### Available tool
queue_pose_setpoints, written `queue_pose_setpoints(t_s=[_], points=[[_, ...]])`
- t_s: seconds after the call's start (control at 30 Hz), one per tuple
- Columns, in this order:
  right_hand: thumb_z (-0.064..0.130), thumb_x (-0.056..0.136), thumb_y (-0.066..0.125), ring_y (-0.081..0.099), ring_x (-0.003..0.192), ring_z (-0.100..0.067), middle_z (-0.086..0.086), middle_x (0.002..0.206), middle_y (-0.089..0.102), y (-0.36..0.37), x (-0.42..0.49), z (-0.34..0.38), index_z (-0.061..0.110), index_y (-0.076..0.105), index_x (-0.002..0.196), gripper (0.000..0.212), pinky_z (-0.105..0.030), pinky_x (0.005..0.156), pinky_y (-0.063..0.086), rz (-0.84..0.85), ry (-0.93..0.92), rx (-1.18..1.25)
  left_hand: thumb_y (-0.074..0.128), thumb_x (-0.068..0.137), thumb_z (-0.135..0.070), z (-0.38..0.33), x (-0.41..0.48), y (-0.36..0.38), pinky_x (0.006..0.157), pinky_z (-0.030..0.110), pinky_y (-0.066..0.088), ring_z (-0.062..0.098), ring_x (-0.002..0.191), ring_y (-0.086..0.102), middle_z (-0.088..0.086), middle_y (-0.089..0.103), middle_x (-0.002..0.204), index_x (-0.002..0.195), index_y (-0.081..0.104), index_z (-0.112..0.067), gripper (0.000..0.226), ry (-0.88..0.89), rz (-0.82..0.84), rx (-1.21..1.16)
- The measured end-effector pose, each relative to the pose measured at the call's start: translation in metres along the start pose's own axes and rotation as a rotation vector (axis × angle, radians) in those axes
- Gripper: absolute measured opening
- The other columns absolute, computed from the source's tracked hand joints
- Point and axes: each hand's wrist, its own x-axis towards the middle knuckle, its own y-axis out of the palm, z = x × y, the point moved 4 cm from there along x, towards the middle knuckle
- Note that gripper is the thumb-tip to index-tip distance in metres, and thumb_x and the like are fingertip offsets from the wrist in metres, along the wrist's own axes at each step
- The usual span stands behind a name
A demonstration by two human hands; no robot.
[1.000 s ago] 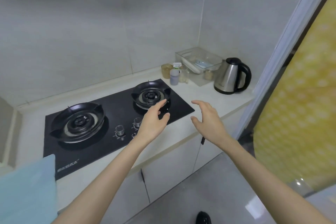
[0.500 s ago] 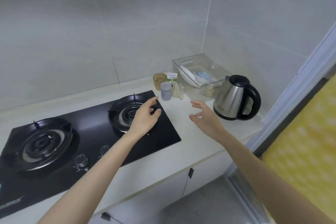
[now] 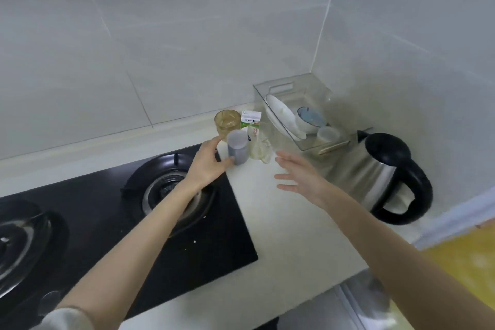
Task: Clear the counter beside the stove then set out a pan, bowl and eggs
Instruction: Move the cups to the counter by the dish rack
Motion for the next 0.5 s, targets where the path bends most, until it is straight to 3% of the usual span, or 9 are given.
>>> queue_pose_setpoints(t_s=[0.1, 0.2, 0.33, 0.43, 0.5], points=[[0.031, 0.098, 0.051, 0.059, 0.11, -0.023, 0.012, 0.119, 0.053, 0.001, 0.039, -0.002, 0.03, 0.047, 0.133, 0.035, -0.036, 0.085, 0.055, 0.016, 0.045, -0.013, 0.073, 0.079, -0.017, 0.015, 0.043, 0.017, 0.106, 0.04, 0.037, 0.025, 0.129, 0.04, 0.009, 0.047, 0.136, 0.143, 0.039, -0.024, 0.072, -0.032, 0.041, 0.021], [0.027, 0.099, 0.048, 0.057, 0.112, -0.024, 0.008, 0.133, 0.045, 0.005, 0.072, -0.005, 0.029, 0.039, 0.14, 0.041, -0.036, 0.088, 0.053, 0.001, 0.064, -0.057, 0.077, 0.074, -0.023, 0.032, 0.076, 0.031, 0.107, 0.042, 0.037, 0.024, 0.13, 0.039, 0.008, 0.045, 0.139, 0.145, 0.035, -0.029, 0.083, -0.073, 0.069, 0.053], [0.022, 0.098, 0.048, 0.058, 0.098, -0.02, 0.006, 0.143, 0.037, 0.012, 0.108, -0.019, 0.027, 0.033, 0.143, 0.048, -0.03, 0.074, 0.054, -0.062, 0.09, -0.059, 0.08, 0.072, -0.017, 0.048, 0.101, 0.049, 0.101, 0.031, 0.037, 0.025, 0.122, 0.045, 0.009, 0.045, 0.135, 0.143, 0.037, -0.028, 0.084, -0.137, 0.101, 0.012], [0.024, 0.097, 0.052, 0.059, 0.086, -0.017, -0.001, 0.134, 0.049, 0.011, 0.123, -0.027, 0.02, 0.044, 0.134, 0.037, -0.028, 0.068, 0.053, -0.114, 0.1, -0.001, 0.081, 0.071, -0.016, 0.058, 0.109, 0.06, 0.096, 0.024, 0.034, 0.024, 0.121, 0.048, 0.009, 0.047, 0.134, 0.144, 0.038, -0.028, 0.086, -0.161, 0.102, -0.021], [0.03, 0.097, 0.053, 0.06, 0.08, -0.015, -0.001, 0.117, 0.057, 0.009, 0.13, -0.028, 0.018, 0.051, 0.119, 0.025, -0.03, 0.069, 0.053, -0.135, 0.118, 0.046, 0.081, 0.07, -0.015, 0.062, 0.113, 0.064, 0.098, 0.024, 0.033, 0.022, 0.121, 0.047, 0.007, 0.048, 0.134, 0.143, 0.04, -0.028, 0.085, -0.165, 0.075, -0.038]])
